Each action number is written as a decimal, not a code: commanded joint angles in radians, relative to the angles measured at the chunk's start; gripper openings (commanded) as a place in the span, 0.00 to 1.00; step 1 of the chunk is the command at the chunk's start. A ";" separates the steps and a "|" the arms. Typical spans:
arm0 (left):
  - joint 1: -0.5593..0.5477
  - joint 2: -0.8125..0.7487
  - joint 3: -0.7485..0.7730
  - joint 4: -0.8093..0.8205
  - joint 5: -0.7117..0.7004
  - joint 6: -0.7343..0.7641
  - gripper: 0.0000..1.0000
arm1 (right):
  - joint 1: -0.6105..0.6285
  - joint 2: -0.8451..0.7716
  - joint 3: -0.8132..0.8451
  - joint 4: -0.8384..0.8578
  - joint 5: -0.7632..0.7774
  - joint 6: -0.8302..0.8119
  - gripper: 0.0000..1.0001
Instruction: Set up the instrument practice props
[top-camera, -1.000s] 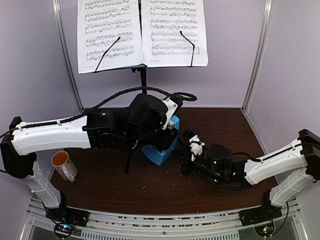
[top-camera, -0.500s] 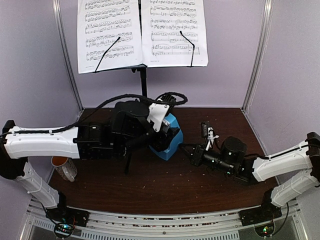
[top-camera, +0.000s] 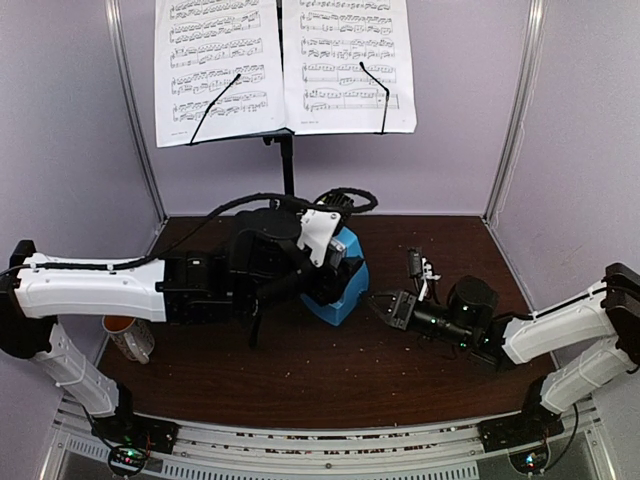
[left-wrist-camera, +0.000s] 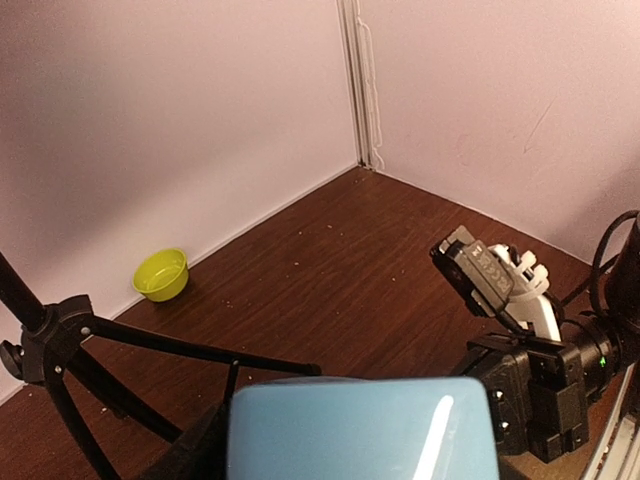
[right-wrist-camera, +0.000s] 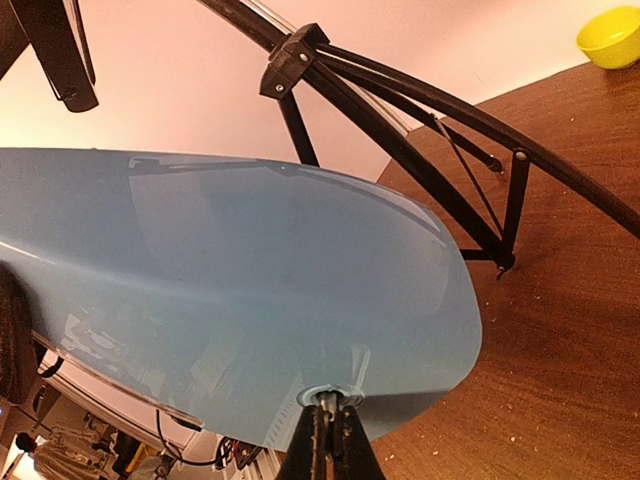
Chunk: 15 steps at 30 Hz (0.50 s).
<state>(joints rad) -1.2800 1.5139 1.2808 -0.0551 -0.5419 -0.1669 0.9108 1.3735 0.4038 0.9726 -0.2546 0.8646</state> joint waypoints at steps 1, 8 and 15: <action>0.020 0.008 -0.009 0.168 -0.026 0.003 0.13 | -0.008 0.020 -0.031 0.192 -0.049 0.096 0.00; 0.045 0.054 0.008 0.180 0.022 0.002 0.13 | -0.010 0.016 -0.022 0.113 -0.035 0.067 0.01; 0.104 0.122 -0.008 0.181 0.134 -0.051 0.13 | -0.013 -0.126 -0.055 -0.218 0.005 -0.133 0.54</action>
<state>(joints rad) -1.2110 1.6196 1.2659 0.0067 -0.4606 -0.1974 0.8970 1.3460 0.3725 0.8875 -0.2615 0.8482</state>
